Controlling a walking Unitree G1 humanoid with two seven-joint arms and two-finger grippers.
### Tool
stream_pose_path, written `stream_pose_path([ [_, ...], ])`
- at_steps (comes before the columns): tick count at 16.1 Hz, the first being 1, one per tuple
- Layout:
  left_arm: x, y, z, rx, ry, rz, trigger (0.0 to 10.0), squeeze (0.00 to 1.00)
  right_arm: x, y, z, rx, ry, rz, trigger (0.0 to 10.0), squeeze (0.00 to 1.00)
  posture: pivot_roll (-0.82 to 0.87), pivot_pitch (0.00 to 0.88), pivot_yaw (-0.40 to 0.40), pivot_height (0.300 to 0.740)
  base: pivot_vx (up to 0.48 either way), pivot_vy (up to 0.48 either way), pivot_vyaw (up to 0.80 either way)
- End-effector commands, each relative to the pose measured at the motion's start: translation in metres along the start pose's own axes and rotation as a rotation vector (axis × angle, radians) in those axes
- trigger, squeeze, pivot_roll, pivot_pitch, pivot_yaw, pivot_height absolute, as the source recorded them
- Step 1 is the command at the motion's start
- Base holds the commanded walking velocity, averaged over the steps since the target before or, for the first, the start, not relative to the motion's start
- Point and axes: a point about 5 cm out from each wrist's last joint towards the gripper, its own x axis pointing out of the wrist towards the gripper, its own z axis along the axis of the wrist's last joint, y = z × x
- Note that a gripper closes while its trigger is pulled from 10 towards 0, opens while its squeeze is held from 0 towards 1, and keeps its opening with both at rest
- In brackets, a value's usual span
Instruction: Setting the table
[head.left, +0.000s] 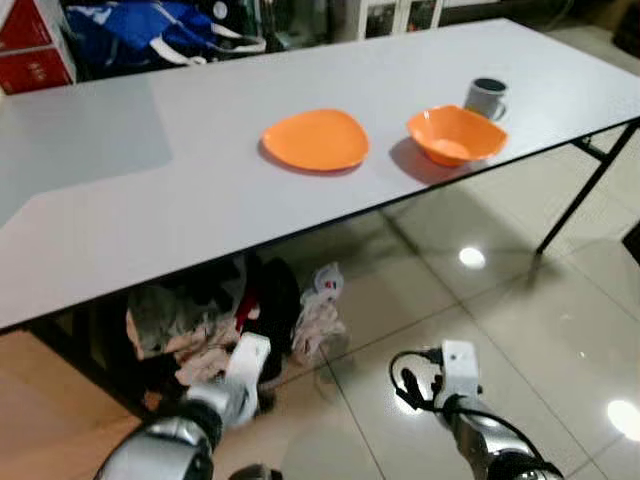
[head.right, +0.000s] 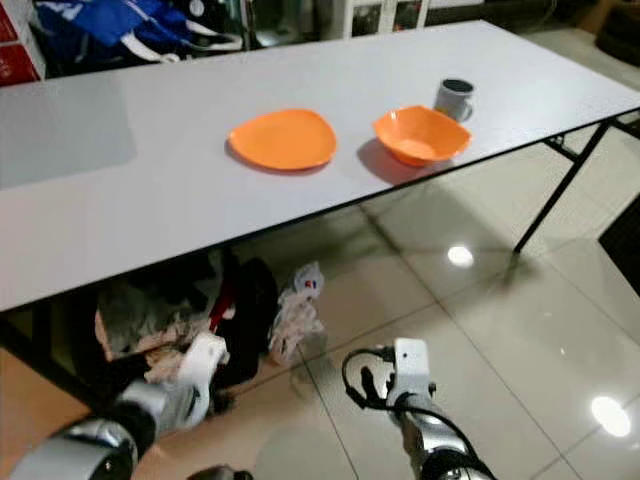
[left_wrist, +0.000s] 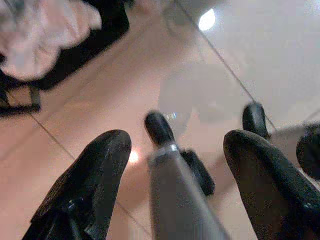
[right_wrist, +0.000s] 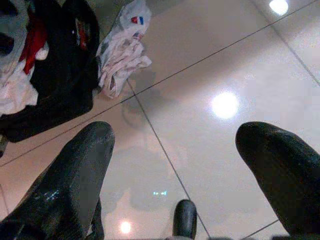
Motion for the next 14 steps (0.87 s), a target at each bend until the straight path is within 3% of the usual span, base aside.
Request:
stream_pose_path([
  [1,0.002,-0.005,-0.006,-0.024,0.017,-0.021,10.0,0.00,0.000,0.001,-0.005,-0.009,0.039,-0.001,10.0,0.00,-0.09,0.000,0.014,0.740,0.000,0.000,0.00],
  [2,0.005,-0.019,-0.019,-0.095,0.074,-0.077,10.0,0.00,-0.002,0.000,-0.014,-0.029,0.087,-0.009,10.0,0.00,-0.09,0.000,0.013,0.740,0.000,0.000,0.00],
  [4,0.007,-0.026,-0.027,-0.154,0.097,-0.096,10.0,0.00,-0.003,0.000,-0.021,-0.020,0.116,-0.009,10.0,0.00,-0.10,0.000,0.015,0.740,0.000,0.000,0.00],
  [7,0.008,-0.026,-0.037,-0.123,0.115,-0.099,10.0,0.00,-0.006,-0.002,-0.032,-0.012,0.154,-0.016,10.0,0.00,-0.10,0.000,0.014,0.740,0.000,0.000,0.00],
  [13,0.008,-0.030,-0.039,-0.064,0.122,-0.140,10.0,0.00,-0.006,0.008,-0.040,-0.011,0.204,-0.016,10.0,0.00,-0.09,0.000,0.017,0.740,0.000,0.000,0.00],
  [14,0.009,-0.035,-0.036,-0.044,0.101,-0.166,10.0,0.00,-0.008,0.014,-0.050,0.063,0.230,-0.007,10.0,0.00,-0.10,0.000,0.021,0.740,0.000,0.000,0.00],
])
